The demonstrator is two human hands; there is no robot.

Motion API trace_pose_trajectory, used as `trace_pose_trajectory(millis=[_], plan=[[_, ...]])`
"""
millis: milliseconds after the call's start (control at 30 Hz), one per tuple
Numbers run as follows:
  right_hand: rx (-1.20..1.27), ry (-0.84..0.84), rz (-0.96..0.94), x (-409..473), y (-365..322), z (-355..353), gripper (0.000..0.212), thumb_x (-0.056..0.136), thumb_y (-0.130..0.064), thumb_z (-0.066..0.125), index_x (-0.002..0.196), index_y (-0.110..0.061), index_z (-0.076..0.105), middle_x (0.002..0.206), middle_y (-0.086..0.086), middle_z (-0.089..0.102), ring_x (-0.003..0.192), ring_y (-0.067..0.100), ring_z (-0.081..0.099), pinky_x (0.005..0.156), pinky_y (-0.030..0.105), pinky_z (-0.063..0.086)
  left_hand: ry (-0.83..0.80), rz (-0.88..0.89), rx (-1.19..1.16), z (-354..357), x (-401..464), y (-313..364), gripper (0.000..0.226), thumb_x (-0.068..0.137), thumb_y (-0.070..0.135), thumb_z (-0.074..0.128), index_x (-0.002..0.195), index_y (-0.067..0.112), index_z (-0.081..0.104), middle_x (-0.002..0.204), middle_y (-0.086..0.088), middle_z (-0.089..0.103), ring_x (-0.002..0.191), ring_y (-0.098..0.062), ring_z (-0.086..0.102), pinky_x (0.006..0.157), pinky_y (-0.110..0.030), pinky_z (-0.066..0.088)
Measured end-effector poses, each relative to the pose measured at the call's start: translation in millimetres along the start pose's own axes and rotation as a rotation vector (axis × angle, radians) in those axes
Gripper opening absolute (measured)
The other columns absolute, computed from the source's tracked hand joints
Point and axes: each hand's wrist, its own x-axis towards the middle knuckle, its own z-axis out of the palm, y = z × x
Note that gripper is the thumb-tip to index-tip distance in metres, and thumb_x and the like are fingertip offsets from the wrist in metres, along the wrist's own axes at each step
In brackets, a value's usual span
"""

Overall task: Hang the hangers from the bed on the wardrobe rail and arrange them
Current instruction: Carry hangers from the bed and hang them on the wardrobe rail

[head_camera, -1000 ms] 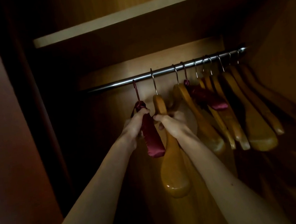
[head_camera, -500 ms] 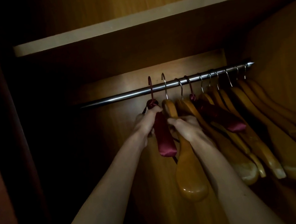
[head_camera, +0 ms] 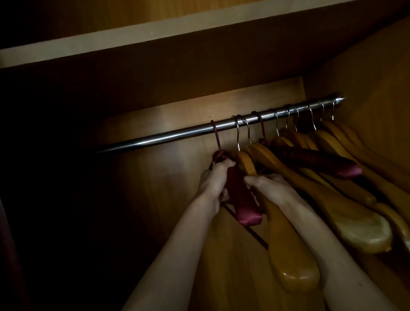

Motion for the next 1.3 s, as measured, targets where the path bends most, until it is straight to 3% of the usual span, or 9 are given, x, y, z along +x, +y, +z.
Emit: trace_pose_trajectory(millis=[133,367,633,700,767,833,967,1167,1300], plan=[[0.012,-0.004,-0.007,-4.8,7.4,-1.0,0.02,0.094,-0.034,0.064,0.074,-0.032,0.061,0.075,-0.012,0.06,0.073,0.004,0.055,0.079,0.028,0.044,-0.013,0.013,-0.014,3.8,-2.5,-9.3,0.036,0.084,0.053,0.065,0.096,0.019,0.067,0.098,-0.01,0.072,0.088,-0.027,0.068,0.089,-0.042,0.056],[0.166,-0.028,-0.012,-16.8,23.8,0.2,0.015,0.097,-0.032,0.06,0.1,-0.021,0.07,0.113,0.005,0.071,0.1,0.014,0.064,0.104,0.037,0.045,-0.005,0.075,0.066,3.1,-24.1,-27.7,0.055,0.083,0.074,0.053,0.091,0.021,0.068,0.079,-0.001,0.067,0.062,-0.012,0.058,0.067,-0.031,0.05],[0.163,0.044,-0.067,-62.3,54.8,-3.2,0.049,0.099,-0.048,0.053,0.14,-0.022,0.055,0.135,0.0,0.06,0.126,0.021,0.056,0.097,0.029,0.042,0.086,0.116,0.019,3.1,-71.2,-68.9,0.042,0.091,0.062,0.055,0.103,0.023,0.066,0.093,-0.002,0.075,0.08,-0.014,0.07,0.062,-0.025,0.054],[0.226,0.048,-0.034,-84.1,73.9,-2.3,0.038,0.094,-0.056,0.055,0.126,-0.037,0.06,0.128,-0.009,0.064,0.118,0.017,0.06,0.102,0.036,0.045,0.137,0.122,-0.019,-1.0,-88.6,-98.1,0.04,0.094,0.06,0.05,0.102,0.024,0.066,0.085,0.003,0.071,0.073,-0.013,0.066,0.057,-0.022,0.052],[0.278,0.078,0.004,-106.7,97.2,-2.1,0.006,0.097,-0.048,0.056,0.096,-0.045,0.061,0.094,-0.025,0.07,0.095,0.001,0.062,0.092,0.033,0.049,0.175,0.101,-0.059,-4.9,-106.5,-135.0,0.033,0.1,0.05,0.049,0.093,0.021,0.064,0.074,-0.002,0.061,0.062,-0.017,0.056,0.048,-0.022,0.043],[0.197,0.082,-0.003,-124.7,126.1,-1.6,0.022,0.102,-0.031,0.053,0.083,-0.037,0.062,0.065,-0.027,0.065,0.069,-0.005,0.057,0.075,0.024,0.047,0.162,0.019,-0.035,-6.5,-123.3,-180.6,0.026,0.103,0.031,0.051,0.089,0.013,0.063,0.066,-0.005,0.051,0.054,-0.017,0.045,0.044,-0.022,0.034],[0.021,-0.055,0.17,-156.6,206.2,5.0,0.028,0.101,-0.034,0.055,0.094,-0.017,0.075,0.068,-0.008,0.06,0.053,-0.002,0.049,0.053,0.014,0.039,-0.077,-0.309,0.209,-6.0,-156.2,-291.1,0.017,0.098,0.018,0.058,0.085,0.013,0.069,0.061,-0.001,0.055,0.048,-0.01,0.044,0.043,-0.018,0.035],[-0.077,-0.038,0.712,-218.9,356.9,10.0,0.024,0.1,-0.02,0.056,0.078,-0.015,0.063,0.069,-0.002,0.059,0.046,-0.002,0.054,0.061,0.025,0.044,-0.509,-0.747,0.471,12.3,-213.1,-437.9,0.017,0.101,0.022,0.058,0.094,0.009,0.066,0.066,-0.001,0.058,0.04,-0.004,0.046,0.04,-0.016,0.035],[-0.084,0.06,1.019,-295.7,455.0,7.5,0.023,0.097,-0.014,0.059,0.113,-0.002,0.069,0.086,0.004,0.063,0.064,0.009,0.058,0.063,0.023,0.049,-0.807,-0.914,0.663,22.2,-255.5,-519.0,0.017,0.101,0.023,0.056,0.088,0.015,0.063,0.071,-0.001,0.057,0.054,-0.008,0.053,0.047,-0.016,0.041]])
